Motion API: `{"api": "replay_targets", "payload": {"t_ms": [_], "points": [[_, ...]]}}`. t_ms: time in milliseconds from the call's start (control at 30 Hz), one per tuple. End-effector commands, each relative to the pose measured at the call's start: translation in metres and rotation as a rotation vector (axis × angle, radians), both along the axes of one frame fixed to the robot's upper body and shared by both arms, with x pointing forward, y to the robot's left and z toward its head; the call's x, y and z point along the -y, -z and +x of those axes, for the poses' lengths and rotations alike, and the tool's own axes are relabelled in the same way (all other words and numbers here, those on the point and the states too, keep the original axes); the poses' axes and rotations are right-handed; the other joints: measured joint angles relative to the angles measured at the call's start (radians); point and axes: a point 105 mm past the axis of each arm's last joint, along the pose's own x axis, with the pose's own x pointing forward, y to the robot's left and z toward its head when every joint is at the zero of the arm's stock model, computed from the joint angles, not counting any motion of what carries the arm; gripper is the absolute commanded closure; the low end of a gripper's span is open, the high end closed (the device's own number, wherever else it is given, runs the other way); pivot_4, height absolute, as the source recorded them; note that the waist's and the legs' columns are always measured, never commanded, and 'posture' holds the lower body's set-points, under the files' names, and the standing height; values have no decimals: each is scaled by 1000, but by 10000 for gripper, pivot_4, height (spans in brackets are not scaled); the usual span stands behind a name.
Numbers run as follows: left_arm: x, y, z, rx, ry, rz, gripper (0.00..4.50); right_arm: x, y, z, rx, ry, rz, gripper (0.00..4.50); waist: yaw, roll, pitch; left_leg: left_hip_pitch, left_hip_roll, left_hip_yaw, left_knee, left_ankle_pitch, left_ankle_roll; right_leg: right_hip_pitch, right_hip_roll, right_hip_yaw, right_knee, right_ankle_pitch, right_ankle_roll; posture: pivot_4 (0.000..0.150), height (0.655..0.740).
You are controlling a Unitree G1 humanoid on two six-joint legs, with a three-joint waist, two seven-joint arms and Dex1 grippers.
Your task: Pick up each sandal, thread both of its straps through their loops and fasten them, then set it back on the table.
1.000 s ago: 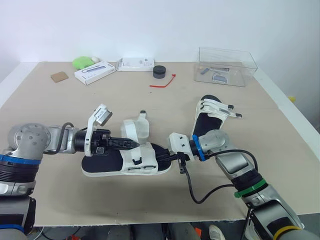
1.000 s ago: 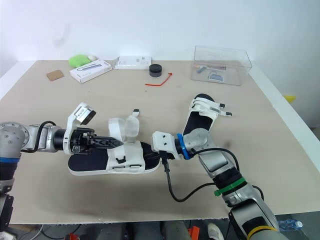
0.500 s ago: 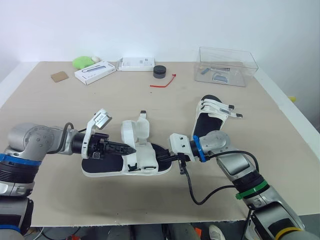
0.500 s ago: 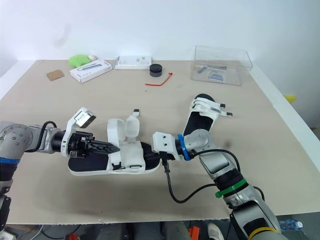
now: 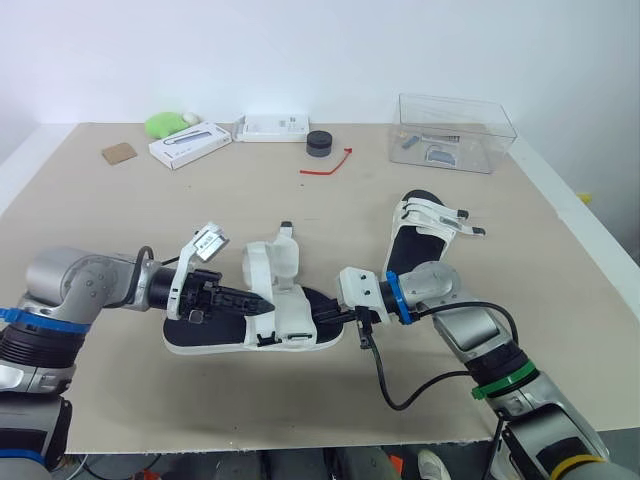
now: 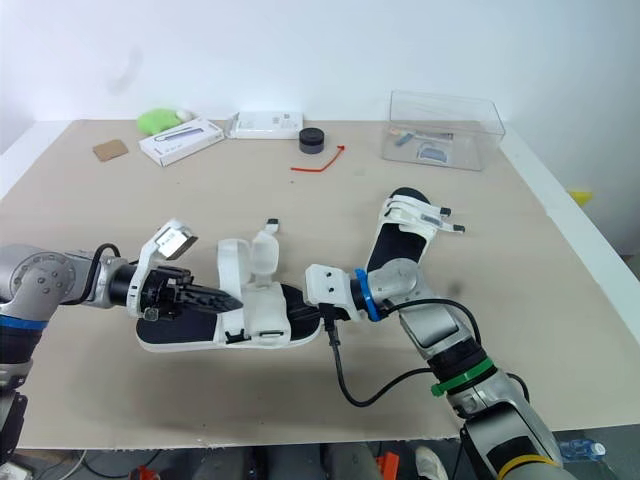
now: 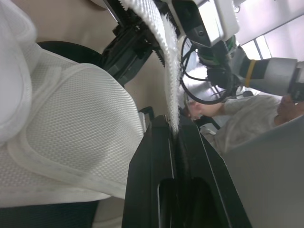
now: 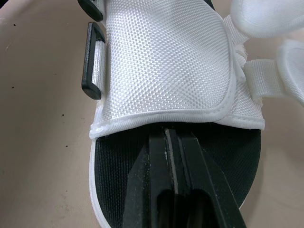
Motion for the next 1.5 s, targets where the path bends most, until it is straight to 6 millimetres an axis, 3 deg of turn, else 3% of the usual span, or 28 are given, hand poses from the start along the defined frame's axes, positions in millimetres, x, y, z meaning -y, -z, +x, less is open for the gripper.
{"api": "replay_targets", "payload": {"t_ms": [33, 400, 567, 667, 767, 967, 1233, 1333, 1433, 1500], "points": [[6, -10, -2, 50, 47, -5, 44073, 6, 11, 0, -13, 22, -50, 45000, 0, 0, 0, 0, 0, 0, 0, 0, 0, 0, 0, 0, 0, 0, 0, 1500, 7400], [2, 14, -20, 158, 144, 139, 44073, 5, 12, 0, -16, 30, -45, 45000, -1, 0, 0, 0, 0, 0, 0, 0, 0, 0, 0, 0, 0, 0, 0, 1500, 7400], [2, 19, -12, 212, 68, 155, 44073, 5, 11, 1, -14, 27, -45, 45000, 0, 0, 0, 0, 1, 0, 0, 0, 1, 0, 0, 0, 0, -1, -1, 1500, 7400], [3, 15, -19, 222, 97, 145, 37256, 4, 11, 2, -11, 25, -48, 45000, 0, 0, 0, 0, 1, 0, 0, 0, 1, 0, 0, 0, 0, 0, 0, 1500, 7400], [3, 7, -22, 248, 108, 120, 25634, 5, 10, 2, -9, 24, -50, 45000, 0, 0, 0, 1, 0, 0, 0, 0, 1, 0, 0, 0, 0, 0, 1, 1500, 7400], [2, -17, 0, 303, -6, 42, 25634, 5, 10, 4, -7, 20, -56, 45000, 0, 0, 0, 1, 0, 0, 1, 0, 1, 0, 0, 0, 0, 0, 1, 1500, 7400], [8, -17, 7, 294, -29, 11, 25634, 6, 10, 4, -5, 18, -60, 45000, -1, 0, 0, 0, 0, 1, 1, 0, 1, 0, 0, 1, 0, 0, 0, 1500, 7400], [10, -11, -1, 284, 5, 24, 32399, 7, 11, 3, -6, 19, -63, 45000, -1, 0, 0, 0, 0, 1, 1, 0, 1, 0, 0, 1, 0, 0, 0, 1500, 7400], [12, -3, -11, 268, 41, 43, 44233, 7, 12, 3, -7, 17, -66, 45000, -1, 0, 0, 1, 0, 1, 0, 0, 1, 0, 0, 1, 0, 0, 0, 1500, 7400], [12, 4, -19, 256, 63, 61, 44233, 7, 12, 2, -8, 15, -68, 45000, -1, 0, 0, 0, 0, 1, 0, 0, 1, 0, 0, 1, 0, 0, 0, 1500, 7400]]}}
